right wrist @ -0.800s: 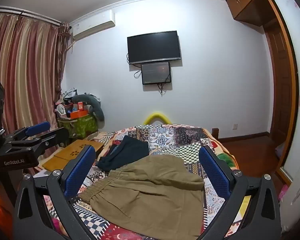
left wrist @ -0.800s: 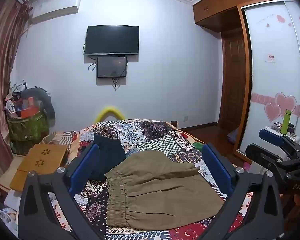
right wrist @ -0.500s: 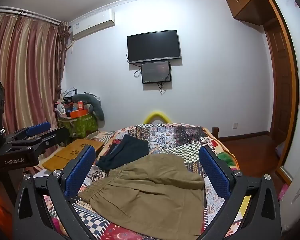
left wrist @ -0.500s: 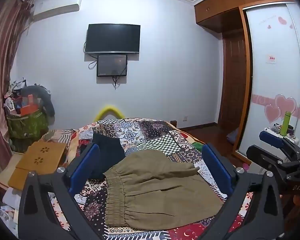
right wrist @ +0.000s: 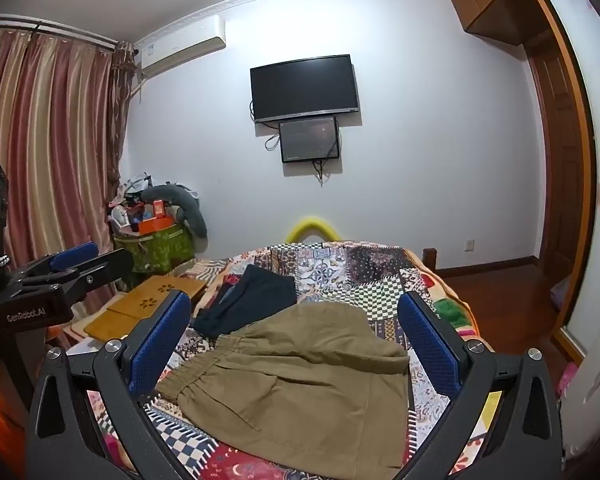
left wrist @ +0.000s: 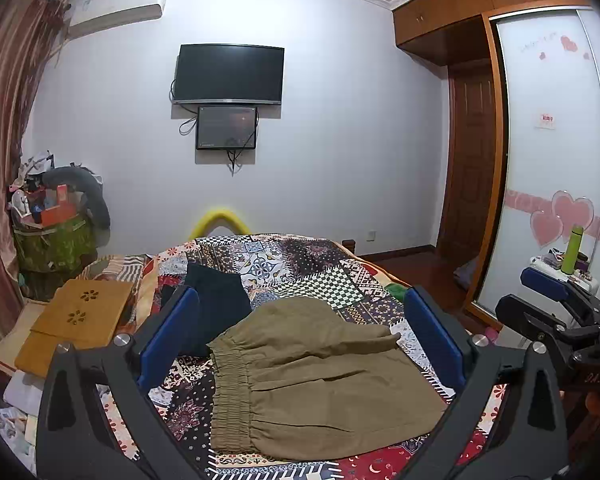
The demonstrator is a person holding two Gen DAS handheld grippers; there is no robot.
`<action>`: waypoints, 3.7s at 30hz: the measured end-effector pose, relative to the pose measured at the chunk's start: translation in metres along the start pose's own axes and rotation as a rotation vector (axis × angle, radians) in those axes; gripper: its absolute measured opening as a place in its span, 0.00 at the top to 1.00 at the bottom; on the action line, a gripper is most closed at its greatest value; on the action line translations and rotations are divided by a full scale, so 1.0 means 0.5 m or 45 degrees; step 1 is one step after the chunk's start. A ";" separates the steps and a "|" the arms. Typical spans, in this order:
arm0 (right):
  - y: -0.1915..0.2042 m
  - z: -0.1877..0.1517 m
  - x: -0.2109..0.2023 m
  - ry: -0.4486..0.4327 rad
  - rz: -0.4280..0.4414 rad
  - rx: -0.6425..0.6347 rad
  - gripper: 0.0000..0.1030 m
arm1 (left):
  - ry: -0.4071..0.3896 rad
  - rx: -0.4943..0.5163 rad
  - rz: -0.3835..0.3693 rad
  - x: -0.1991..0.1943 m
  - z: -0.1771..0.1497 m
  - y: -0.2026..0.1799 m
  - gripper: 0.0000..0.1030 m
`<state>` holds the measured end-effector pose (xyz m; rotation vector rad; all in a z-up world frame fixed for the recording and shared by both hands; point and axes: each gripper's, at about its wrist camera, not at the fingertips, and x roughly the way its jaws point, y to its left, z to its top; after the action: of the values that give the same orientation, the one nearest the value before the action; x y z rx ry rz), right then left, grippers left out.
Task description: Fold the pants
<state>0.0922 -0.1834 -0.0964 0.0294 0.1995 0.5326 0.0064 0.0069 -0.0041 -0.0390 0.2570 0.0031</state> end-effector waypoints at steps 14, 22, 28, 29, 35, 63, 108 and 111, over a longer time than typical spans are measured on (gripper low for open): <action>-0.002 -0.009 0.003 0.003 -0.005 0.004 0.00 | -0.004 0.015 0.001 -0.005 0.003 -0.002 0.00; -0.003 -0.009 0.003 0.004 -0.007 0.006 0.00 | -0.004 0.016 0.001 -0.006 0.006 -0.004 0.00; -0.004 -0.007 0.003 0.005 -0.008 0.007 0.00 | -0.005 0.017 0.001 -0.006 0.007 -0.005 0.00; -0.004 -0.006 0.003 0.007 -0.008 0.007 0.00 | -0.004 0.018 0.001 -0.006 0.007 -0.005 0.00; -0.004 -0.008 0.002 0.006 -0.007 0.006 0.00 | -0.006 0.018 0.002 -0.008 0.009 -0.004 0.00; -0.007 -0.003 0.004 0.010 -0.010 0.007 0.00 | -0.003 0.020 -0.004 -0.002 0.011 -0.005 0.00; -0.324 -0.262 0.457 0.905 -0.032 0.298 0.47 | 0.934 -0.029 0.179 0.598 -0.250 0.258 0.25; -0.336 -0.280 0.483 0.954 -0.023 0.308 0.52 | 0.998 -0.011 0.147 0.618 -0.267 0.263 0.26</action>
<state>0.3525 -0.2089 -0.2909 0.0624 0.9944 0.4801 0.2701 0.1326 -0.2165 -0.0327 1.0428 0.1056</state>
